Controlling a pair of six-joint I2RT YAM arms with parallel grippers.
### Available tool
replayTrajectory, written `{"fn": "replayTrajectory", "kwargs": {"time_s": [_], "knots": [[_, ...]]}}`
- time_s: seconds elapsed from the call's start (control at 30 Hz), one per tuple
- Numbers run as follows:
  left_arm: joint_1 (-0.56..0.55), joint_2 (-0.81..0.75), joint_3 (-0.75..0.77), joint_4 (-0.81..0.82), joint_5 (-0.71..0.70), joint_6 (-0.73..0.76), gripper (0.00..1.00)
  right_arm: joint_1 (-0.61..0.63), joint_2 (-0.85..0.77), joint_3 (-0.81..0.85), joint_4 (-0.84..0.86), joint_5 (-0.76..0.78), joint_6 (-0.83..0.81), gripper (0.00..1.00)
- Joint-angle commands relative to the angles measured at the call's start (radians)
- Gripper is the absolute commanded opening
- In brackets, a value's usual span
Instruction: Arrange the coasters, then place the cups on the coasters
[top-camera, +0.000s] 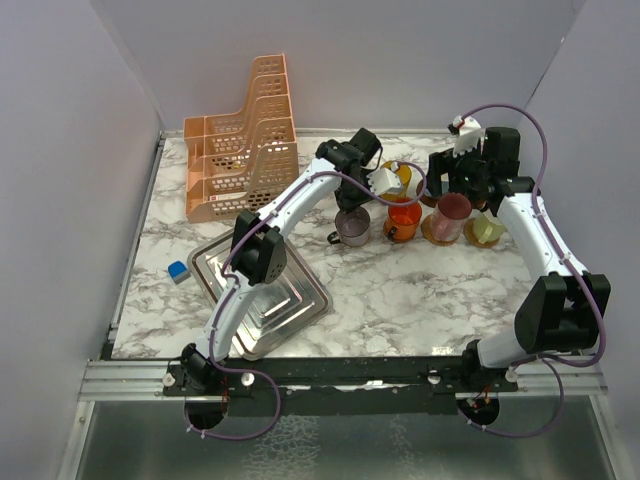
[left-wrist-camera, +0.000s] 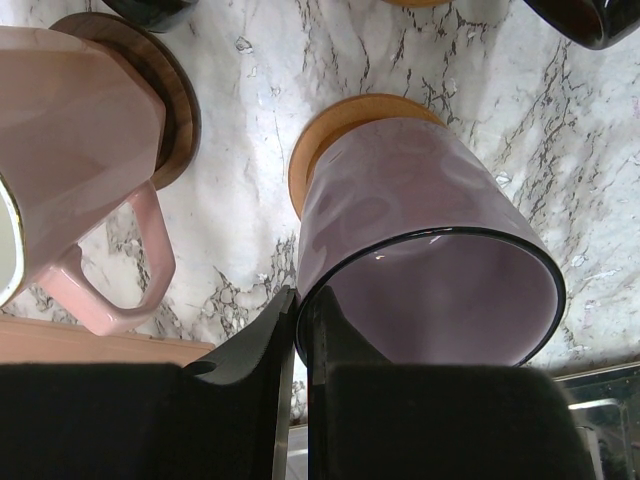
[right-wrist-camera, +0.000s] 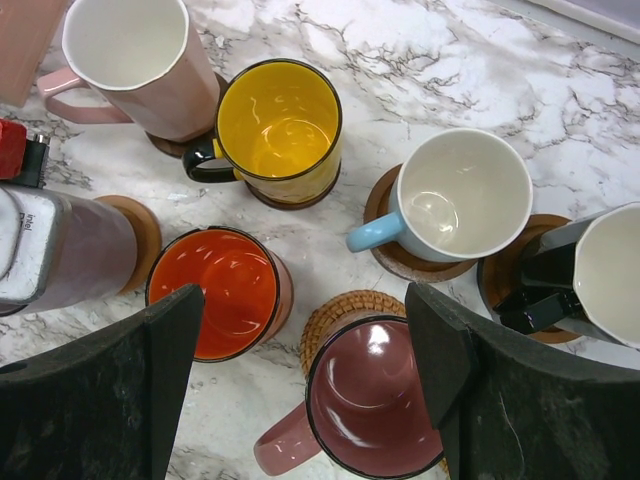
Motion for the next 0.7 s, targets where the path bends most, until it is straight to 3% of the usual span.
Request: {"fn": "replayTrajectory", "kwargs": {"time_s": [0.0,0.2,0.67], "knots": [[-0.009,0.010,0.043,0.007,-0.007,-0.012,0.03,-0.011,-0.002,-0.003,0.029,0.025,0.007,0.83],[-0.008,0.017,0.046,0.017,-0.019,-0.012,0.15,-0.017,-0.003,-0.002,0.029,0.024,0.009,0.83],[-0.009,0.016,0.045,0.039,-0.032,-0.016,0.23,-0.020,-0.001,-0.001,0.026,0.018,0.008,0.83]]}}
